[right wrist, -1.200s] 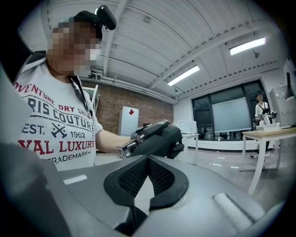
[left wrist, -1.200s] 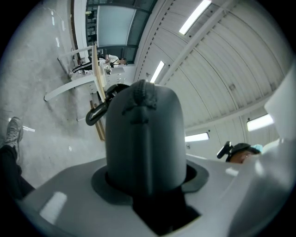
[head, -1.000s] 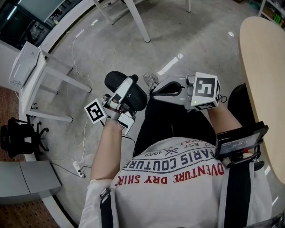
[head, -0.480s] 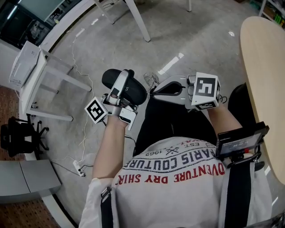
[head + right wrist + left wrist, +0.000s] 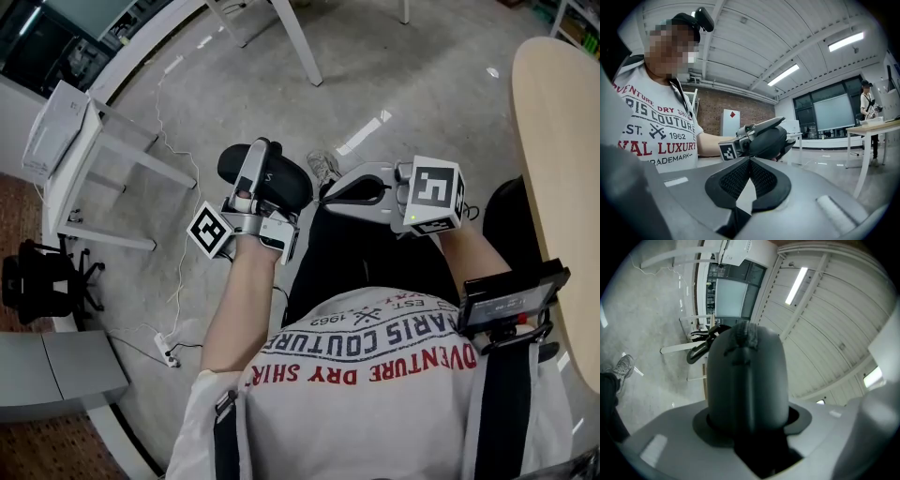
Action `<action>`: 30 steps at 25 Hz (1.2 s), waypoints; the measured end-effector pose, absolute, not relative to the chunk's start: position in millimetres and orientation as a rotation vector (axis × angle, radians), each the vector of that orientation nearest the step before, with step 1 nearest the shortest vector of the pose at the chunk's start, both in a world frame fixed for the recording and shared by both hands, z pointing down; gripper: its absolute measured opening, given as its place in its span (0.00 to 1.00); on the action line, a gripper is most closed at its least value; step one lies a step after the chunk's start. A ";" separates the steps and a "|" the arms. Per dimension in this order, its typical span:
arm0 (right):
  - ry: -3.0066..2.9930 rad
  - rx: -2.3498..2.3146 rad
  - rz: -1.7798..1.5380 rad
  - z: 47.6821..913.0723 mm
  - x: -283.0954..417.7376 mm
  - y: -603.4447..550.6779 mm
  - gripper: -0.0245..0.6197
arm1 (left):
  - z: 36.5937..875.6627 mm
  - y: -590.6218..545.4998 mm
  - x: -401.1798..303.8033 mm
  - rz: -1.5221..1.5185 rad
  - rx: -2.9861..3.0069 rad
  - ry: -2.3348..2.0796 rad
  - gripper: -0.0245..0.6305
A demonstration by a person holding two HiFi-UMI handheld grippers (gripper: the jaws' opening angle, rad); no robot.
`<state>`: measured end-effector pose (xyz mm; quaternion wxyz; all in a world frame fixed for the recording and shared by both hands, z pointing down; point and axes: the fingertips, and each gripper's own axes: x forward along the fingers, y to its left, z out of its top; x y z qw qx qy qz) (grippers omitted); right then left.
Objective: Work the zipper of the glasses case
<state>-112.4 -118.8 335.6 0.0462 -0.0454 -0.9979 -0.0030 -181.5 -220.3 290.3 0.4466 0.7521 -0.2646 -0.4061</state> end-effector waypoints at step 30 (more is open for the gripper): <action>-3.041 -0.113 0.076 346.8 -125.5 -115.2 0.05 | 284.6 -208.3 -165.8 -0.860 2.115 -0.714 0.41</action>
